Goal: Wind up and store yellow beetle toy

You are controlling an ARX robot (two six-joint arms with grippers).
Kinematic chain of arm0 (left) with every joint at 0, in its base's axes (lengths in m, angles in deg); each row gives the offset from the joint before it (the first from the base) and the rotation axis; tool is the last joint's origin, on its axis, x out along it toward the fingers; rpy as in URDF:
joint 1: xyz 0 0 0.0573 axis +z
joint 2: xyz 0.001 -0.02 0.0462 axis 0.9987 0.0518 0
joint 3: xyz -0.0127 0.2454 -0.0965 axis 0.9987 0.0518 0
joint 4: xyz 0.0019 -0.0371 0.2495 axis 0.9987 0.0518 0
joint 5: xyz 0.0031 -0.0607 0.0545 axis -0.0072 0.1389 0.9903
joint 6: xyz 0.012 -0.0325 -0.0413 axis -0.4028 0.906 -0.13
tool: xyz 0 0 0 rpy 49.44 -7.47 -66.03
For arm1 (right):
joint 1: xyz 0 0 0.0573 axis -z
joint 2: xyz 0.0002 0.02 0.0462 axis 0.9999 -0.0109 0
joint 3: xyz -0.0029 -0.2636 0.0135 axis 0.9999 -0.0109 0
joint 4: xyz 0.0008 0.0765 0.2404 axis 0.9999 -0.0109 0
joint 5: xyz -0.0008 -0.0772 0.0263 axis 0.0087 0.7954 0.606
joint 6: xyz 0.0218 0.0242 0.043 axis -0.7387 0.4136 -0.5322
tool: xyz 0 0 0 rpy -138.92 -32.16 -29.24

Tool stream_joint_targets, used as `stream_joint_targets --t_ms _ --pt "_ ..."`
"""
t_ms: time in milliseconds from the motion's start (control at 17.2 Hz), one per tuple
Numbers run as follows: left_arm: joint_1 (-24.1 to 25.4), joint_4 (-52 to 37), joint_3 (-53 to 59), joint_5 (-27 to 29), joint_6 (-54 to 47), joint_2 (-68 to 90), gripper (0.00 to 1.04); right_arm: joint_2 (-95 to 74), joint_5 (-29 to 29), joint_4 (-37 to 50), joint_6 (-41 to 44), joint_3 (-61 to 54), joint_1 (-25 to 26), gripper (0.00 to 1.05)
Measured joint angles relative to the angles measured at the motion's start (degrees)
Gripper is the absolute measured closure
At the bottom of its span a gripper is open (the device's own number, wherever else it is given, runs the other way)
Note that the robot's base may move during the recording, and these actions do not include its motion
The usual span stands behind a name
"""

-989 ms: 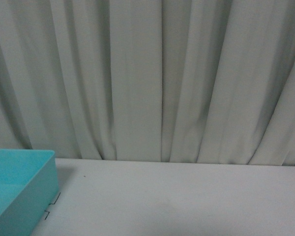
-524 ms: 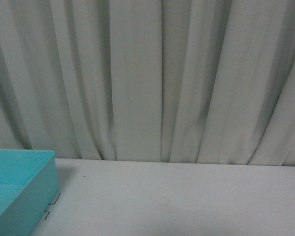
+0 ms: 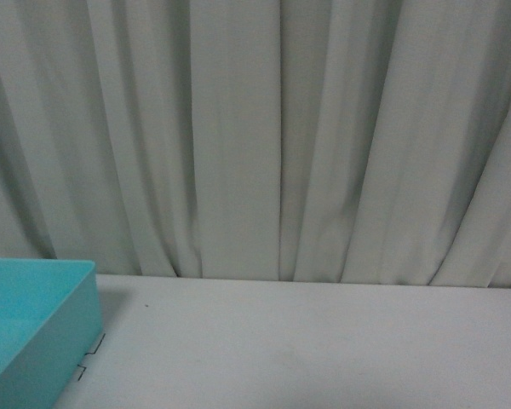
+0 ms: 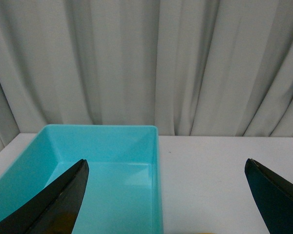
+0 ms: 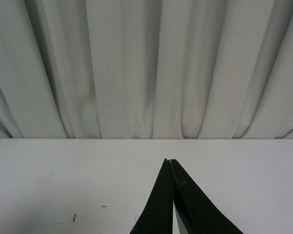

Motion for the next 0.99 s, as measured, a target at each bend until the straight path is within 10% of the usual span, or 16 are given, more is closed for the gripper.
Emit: stream_joint_targets --t_ms 524,989 --pt "0.0 0.0 0.0 0.0 0.0 0.0 0.07 -0.1 0.2 -0.2 0.0 -0.1 0.0 1.03" --pt "0.0 0.0 0.0 0.0 0.0 0.0 0.07 -0.1 0.2 -0.2 0.0 -0.1 0.0 0.28"
